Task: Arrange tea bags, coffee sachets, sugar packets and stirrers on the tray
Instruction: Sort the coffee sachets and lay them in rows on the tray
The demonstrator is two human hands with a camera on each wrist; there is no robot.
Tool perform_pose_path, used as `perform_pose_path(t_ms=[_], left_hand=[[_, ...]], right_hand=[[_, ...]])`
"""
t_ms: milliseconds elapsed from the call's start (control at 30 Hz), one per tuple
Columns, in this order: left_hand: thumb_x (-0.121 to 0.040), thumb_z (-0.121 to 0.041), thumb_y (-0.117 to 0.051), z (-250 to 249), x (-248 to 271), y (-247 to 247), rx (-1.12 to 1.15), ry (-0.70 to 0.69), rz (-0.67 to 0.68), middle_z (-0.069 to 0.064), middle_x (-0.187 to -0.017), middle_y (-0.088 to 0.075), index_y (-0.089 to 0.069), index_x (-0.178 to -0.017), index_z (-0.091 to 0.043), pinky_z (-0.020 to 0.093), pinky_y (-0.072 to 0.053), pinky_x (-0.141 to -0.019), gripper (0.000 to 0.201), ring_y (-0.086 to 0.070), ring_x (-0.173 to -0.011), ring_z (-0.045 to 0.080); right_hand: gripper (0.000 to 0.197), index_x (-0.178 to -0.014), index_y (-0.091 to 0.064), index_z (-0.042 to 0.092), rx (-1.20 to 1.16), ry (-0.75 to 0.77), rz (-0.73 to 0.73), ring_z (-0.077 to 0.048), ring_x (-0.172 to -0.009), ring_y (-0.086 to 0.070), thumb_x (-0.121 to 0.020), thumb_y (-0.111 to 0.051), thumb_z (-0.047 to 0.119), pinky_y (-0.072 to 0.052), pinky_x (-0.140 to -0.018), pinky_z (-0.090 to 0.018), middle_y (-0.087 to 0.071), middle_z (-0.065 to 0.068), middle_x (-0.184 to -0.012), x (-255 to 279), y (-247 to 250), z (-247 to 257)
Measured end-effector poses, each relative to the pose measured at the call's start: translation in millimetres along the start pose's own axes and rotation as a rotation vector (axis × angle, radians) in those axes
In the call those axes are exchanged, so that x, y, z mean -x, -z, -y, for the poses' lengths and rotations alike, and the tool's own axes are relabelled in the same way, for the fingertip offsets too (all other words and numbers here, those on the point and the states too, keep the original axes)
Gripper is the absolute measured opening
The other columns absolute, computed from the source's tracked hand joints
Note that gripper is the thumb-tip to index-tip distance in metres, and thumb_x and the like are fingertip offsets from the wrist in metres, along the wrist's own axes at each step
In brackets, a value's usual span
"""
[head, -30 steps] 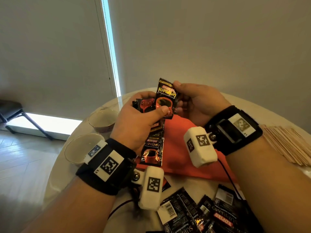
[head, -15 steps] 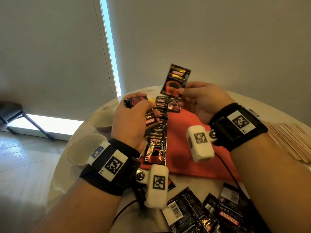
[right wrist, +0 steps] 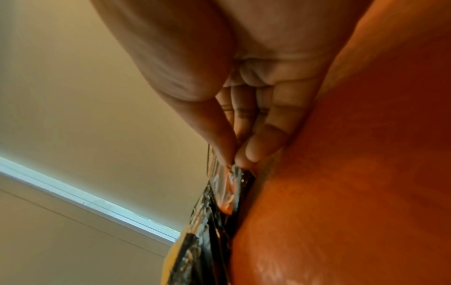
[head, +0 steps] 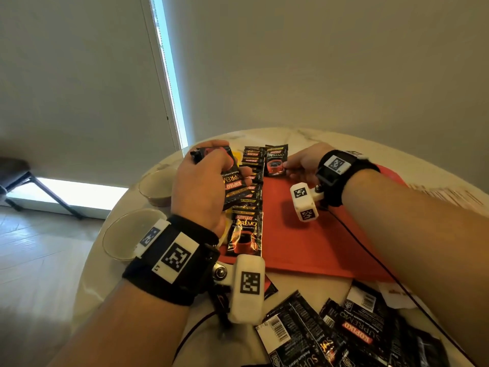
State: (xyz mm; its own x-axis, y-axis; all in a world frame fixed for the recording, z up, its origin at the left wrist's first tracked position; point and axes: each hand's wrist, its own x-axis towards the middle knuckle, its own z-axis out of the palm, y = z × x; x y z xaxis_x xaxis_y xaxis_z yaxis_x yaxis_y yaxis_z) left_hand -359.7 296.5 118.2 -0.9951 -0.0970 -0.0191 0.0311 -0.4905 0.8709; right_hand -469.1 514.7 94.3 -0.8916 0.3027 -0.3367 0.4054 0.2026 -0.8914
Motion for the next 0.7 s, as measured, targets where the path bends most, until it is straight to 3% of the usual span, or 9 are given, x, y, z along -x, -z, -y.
perform_pose_path(t_ms=[300,467,633,700], left_hand=[[-0.095,0.003,-0.055,0,0,0,-0.005,0.017,0.037,0.004,-0.070,-0.074,-0.062,-0.121,-0.005,0.039,-0.063,-0.063,0.028,-0.074,-0.067,0.024],[-0.093,0.003,-0.057,0,0,2,-0.025,0.031,0.031,0.007,-0.073,-0.075,-0.063,-0.111,-0.007,0.035,-0.061,-0.058,0.021,-0.075,-0.069,0.025],[-0.089,0.003,-0.068,1,1,2,-0.038,0.052,0.041,0.017,-0.097,-0.079,-0.069,-0.117,-0.011,0.051,-0.065,-0.072,0.030,-0.079,-0.082,0.036],[-0.089,0.006,-0.070,1,2,0,-0.021,0.031,0.067,0.020,-0.104,-0.078,-0.071,-0.115,-0.011,0.058,-0.064,-0.077,0.031,-0.078,-0.090,0.041]], right_hand=[[0.005,-0.091,-0.067,-0.005,0.026,0.004,-0.020,-0.016,-0.060,-0.064,-0.088,-0.072,-0.005,-0.057,-0.050,-0.023,-0.067,-0.012,-0.074,-7,-4,-1],[0.006,-0.087,-0.067,-0.002,0.012,-0.003,-0.017,-0.016,-0.063,-0.065,-0.089,-0.073,-0.002,-0.058,-0.051,-0.022,-0.067,-0.011,-0.076,-7,-5,-3],[0.011,-0.094,-0.067,0.006,-0.099,0.092,-0.105,-0.014,-0.067,-0.062,-0.094,-0.072,0.016,-0.055,-0.056,-0.026,-0.067,-0.007,-0.084,19,3,0],[0.022,-0.092,-0.068,0.011,-0.132,0.180,-0.033,-0.014,-0.063,-0.061,-0.091,-0.074,0.032,-0.052,-0.061,-0.029,-0.067,-0.003,-0.080,45,6,5]])
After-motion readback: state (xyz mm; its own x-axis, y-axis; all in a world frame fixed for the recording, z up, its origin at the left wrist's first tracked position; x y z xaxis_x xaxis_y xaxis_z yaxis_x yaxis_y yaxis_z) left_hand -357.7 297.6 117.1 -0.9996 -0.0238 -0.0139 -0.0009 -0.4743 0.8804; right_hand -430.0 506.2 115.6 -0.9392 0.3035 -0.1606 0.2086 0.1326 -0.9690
